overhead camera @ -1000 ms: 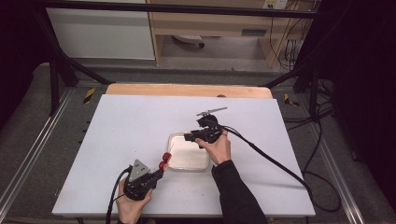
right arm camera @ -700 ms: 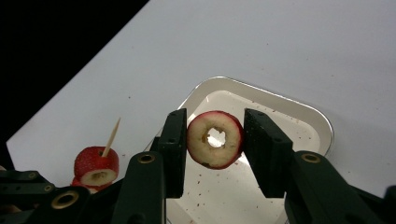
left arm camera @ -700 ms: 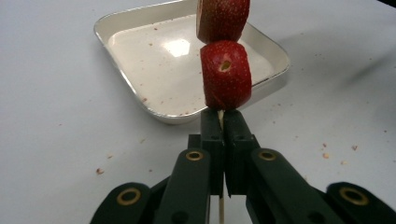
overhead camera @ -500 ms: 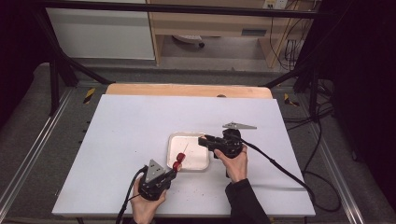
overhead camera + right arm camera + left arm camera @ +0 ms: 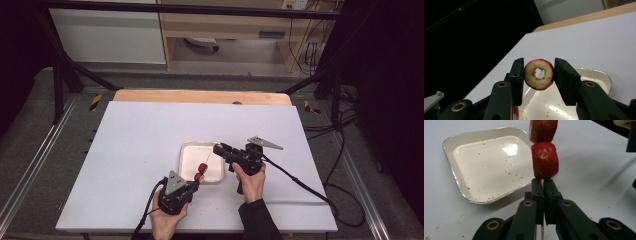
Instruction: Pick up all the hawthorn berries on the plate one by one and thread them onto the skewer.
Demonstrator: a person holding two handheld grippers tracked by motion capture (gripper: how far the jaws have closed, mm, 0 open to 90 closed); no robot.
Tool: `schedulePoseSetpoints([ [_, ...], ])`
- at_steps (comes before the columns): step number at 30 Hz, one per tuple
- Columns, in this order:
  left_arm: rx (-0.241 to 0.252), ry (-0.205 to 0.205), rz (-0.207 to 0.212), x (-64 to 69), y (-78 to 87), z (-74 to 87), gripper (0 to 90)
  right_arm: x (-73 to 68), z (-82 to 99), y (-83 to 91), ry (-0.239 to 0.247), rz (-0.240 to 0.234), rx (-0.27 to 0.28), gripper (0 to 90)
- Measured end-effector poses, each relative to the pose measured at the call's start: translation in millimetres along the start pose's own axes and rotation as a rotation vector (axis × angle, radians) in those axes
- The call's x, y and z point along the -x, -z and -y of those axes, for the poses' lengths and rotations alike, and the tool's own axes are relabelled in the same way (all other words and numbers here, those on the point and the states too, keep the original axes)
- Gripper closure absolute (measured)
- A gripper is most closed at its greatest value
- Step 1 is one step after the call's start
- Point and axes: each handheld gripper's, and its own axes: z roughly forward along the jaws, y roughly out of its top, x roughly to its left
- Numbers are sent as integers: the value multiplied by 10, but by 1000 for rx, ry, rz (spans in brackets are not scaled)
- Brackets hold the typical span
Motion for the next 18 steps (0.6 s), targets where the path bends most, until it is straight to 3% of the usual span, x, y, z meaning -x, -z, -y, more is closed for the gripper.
schedulePoseSetpoints([
  [10, 15, 56, 42, 99, -37, -10, 880, -34, 25, -10, -14, -11, 112, 615],
  [18, 26, 78, 49, 115, -43, -31, 880, -37, 47, -22, -6, -22, 126, 615],
])
